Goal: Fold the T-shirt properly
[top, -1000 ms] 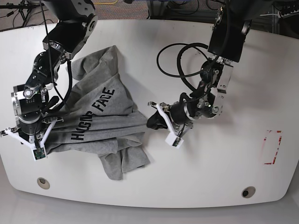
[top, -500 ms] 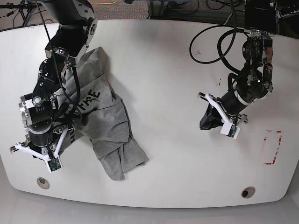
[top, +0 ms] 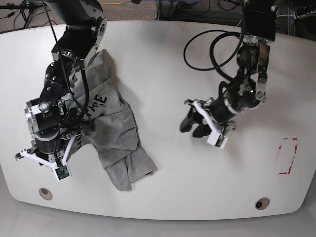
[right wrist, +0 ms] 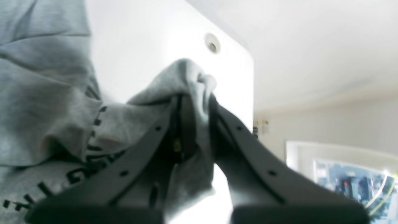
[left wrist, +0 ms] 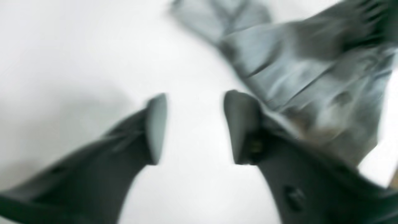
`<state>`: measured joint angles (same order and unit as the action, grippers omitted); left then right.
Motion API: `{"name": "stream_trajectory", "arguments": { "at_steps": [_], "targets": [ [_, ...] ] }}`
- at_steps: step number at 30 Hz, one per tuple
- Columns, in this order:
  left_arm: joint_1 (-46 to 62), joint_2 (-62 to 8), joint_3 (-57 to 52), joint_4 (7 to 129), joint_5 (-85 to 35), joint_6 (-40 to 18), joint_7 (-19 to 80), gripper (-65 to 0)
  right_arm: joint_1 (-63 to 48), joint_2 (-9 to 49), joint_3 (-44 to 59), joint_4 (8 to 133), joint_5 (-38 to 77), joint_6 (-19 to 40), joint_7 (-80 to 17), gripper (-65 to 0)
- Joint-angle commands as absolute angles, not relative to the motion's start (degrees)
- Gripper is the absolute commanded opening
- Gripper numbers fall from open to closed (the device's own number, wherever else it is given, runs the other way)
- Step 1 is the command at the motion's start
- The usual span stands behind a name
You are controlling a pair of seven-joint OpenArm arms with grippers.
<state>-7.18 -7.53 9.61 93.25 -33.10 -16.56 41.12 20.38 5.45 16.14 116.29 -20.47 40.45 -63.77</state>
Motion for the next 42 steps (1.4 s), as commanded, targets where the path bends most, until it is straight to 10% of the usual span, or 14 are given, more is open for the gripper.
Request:
{"name": "stream_trajectory", "arguments": {
  "at_steps": [1, 14, 19, 29, 42],
  "targets": [
    [-10.8, -3.8, 10.9, 89.3, -33.7, -16.8, 40.1, -27.2, 21.3, 6.3, 16.4, 117.3, -20.9, 40.0, -62.9, -62.6],
    [-25.4, 9.0, 15.1, 68.4, -25.0, -9.3, 38.4, -26.0, 20.9, 6.5, 16.7, 117.2, -21.0, 40.0, -62.9, -54.7],
    [-31.0, 9.0, 17.6, 55.9, -24.9, -6.9, 32.5, -25.8, 20.2, 6.5, 16.7, 117.2, -21.0, 40.0, -62.9, -60.9],
    [-38.7, 9.0, 29.3, 32.0, -40.8, -6.7, 17.7, -18.5, 19.9, 6.3, 16.7, 117.2, -20.6, 40.0, -62.9, -63.7],
    [-38.6, 9.0, 46.5, 30.1, -58.8, -6.7, 12.9, -18.1, 19.9, 6.2, 16.6, 117.2, -20.5, 40.0, -62.9, -63.7]
  ]
}}
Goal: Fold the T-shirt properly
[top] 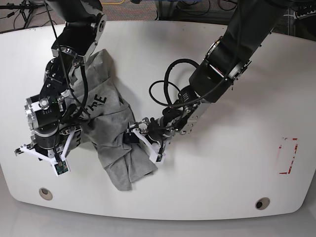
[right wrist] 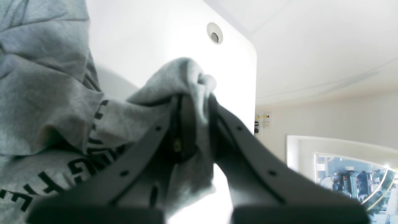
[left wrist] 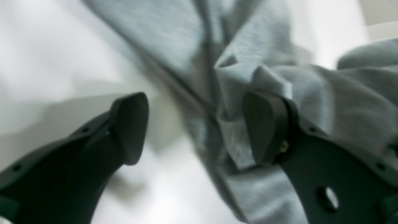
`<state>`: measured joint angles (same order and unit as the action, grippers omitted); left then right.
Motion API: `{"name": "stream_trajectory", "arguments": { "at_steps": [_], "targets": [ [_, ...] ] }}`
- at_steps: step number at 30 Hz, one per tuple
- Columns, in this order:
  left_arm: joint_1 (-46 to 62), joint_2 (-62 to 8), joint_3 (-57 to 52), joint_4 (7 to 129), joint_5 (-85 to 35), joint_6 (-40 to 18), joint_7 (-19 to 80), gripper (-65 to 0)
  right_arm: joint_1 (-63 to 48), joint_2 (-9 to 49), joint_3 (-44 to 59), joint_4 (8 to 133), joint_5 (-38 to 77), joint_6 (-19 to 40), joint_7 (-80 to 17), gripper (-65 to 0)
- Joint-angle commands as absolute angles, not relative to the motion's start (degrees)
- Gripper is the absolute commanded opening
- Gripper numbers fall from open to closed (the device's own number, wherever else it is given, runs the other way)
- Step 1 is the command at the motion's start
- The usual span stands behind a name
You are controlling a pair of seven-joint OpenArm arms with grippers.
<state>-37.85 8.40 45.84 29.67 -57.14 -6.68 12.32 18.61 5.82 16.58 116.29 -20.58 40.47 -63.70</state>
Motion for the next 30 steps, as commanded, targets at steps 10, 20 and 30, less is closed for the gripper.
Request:
{"name": "stream_trajectory", "arguments": {
  "at_steps": [10, 20, 30],
  "targets": [
    [-37.1, 9.0, 48.2, 30.1, -61.3, -6.7, 11.7, -24.6, 19.9, 6.2, 16.6, 117.2, -20.5, 40.0, -62.9, -63.9],
    [-36.0, 9.0, 48.1, 29.8, -61.3, -6.8, 11.6, -63.3, 19.9, 6.1, 16.6, 117.2, -20.5, 40.0, -62.9, -64.0],
    [-34.6, 9.0, 48.0, 32.8, -61.4, -6.7, 11.6, -65.0, 19.9, 6.1, 16.6, 117.2, -20.5, 40.0, -62.9, -64.0]
  ]
}}
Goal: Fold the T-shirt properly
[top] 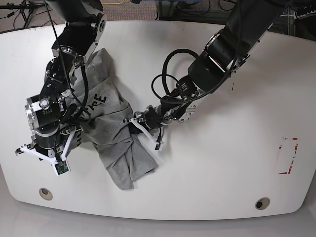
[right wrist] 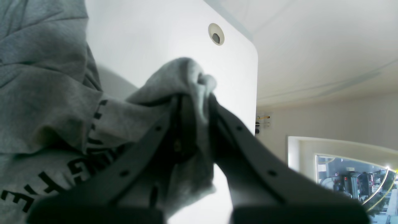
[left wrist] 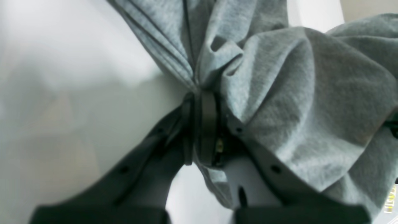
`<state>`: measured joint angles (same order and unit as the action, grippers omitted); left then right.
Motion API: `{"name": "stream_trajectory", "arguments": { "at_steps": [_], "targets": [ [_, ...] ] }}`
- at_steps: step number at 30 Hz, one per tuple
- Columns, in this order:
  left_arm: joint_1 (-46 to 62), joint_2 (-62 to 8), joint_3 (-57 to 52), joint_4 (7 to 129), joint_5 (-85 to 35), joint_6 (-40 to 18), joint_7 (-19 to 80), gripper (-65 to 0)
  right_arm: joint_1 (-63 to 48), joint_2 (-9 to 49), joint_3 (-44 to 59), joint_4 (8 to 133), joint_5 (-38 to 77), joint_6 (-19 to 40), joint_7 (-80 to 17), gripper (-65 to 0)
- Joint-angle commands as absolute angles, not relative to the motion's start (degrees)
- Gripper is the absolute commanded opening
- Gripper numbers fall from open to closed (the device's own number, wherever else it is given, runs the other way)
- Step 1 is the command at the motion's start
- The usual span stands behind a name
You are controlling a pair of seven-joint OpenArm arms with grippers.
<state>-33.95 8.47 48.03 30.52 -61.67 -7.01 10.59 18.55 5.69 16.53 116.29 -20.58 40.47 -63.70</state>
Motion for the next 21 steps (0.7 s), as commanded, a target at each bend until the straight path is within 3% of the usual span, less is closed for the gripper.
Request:
{"name": "stream_trajectory", "arguments": {
  "at_steps": [1, 5, 11, 21],
  "targets": [
    [-34.5, 9.0, 48.0, 33.5, -61.4, -6.6, 11.6, -65.0, 19.9, 6.1, 16.6, 117.2, -20.5, 40.0, -62.9, -64.0],
    [-33.1, 8.6, 47.5, 38.8, -61.4, -5.8, 11.7, -65.0, 19.9, 6.2, 16.7, 117.2, -20.6, 40.0, -62.9, -64.0],
    [-29.0, 2.0, 42.4, 50.4, -61.3, -0.5, 12.2, -65.0, 19.9, 6.5, 16.7, 117.2, -20.7, 40.0, -62.9, -64.2],
    [-19.5, -10.2, 33.0, 69.9, -61.3, 2.4, 17.2, -65.0, 18.7, 6.5, 16.7, 117.2, -20.6, 40.0, -62.7, -64.2]
  ]
}}
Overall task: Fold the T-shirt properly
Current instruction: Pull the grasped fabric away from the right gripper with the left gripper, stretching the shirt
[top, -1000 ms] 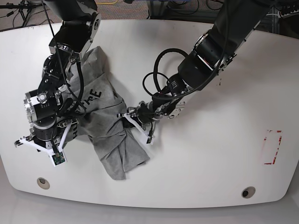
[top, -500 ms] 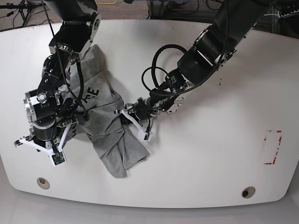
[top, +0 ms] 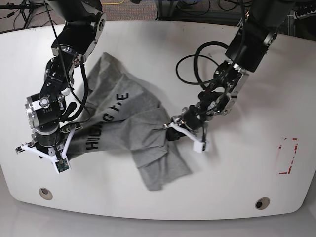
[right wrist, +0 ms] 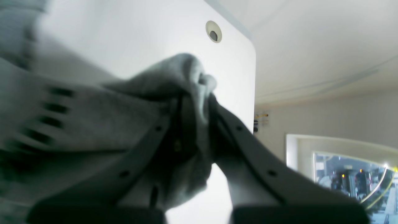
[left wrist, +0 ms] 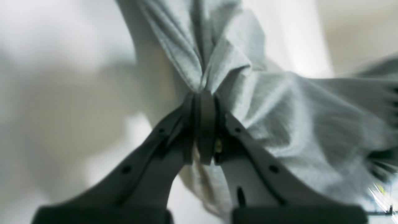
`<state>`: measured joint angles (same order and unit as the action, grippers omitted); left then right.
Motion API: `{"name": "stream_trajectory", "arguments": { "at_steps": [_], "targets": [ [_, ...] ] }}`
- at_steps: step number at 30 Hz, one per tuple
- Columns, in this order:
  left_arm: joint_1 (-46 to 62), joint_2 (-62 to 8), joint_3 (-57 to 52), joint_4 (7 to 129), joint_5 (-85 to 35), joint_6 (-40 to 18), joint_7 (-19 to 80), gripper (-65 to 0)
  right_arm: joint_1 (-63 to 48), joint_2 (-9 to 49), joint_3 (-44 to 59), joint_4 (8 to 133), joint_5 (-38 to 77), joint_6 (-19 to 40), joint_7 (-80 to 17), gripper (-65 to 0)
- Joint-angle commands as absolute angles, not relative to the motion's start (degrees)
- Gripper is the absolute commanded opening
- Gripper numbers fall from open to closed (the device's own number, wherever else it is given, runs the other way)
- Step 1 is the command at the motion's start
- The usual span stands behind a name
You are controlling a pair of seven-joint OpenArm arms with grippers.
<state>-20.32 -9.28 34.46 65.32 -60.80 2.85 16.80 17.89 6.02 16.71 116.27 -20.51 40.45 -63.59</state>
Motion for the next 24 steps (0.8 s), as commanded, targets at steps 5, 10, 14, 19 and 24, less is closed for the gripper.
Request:
{"name": "stream_trajectory", "arguments": {
  "at_steps": [5, 10, 14, 19, 24],
  "targets": [
    [-13.1, -16.0, 28.4, 80.0, -61.3, 4.1, 19.1, -65.0, 17.9, 6.3, 16.5, 117.2, -20.5, 40.0, -62.7, -64.2],
    [-6.9, -21.3, 25.5, 88.0, -61.4, 4.4, 19.3, -65.0, 17.9, 6.1, 16.5, 117.2, -20.5, 40.0, -62.7, -64.2],
    [-1.2, -24.6, 22.8, 93.2, -61.4, 4.4, 19.3, -65.0, 17.8, 6.1, 16.5, 117.2, -20.5, 40.0, -62.7, -64.2],
    [3.8, -26.8, 20.2, 97.9, -61.4, 4.4, 19.3, -65.0, 17.8, 6.1, 16.4, 117.2, -20.5, 40.0, -62.7, -64.2],
    [6.4, -28.8, 18.9, 101.6, -61.4, 4.4, 19.3, -57.9, 17.8, 6.1, 16.4, 117.2, -20.5, 40.0, -62.7, -64.2]
  ]
}}
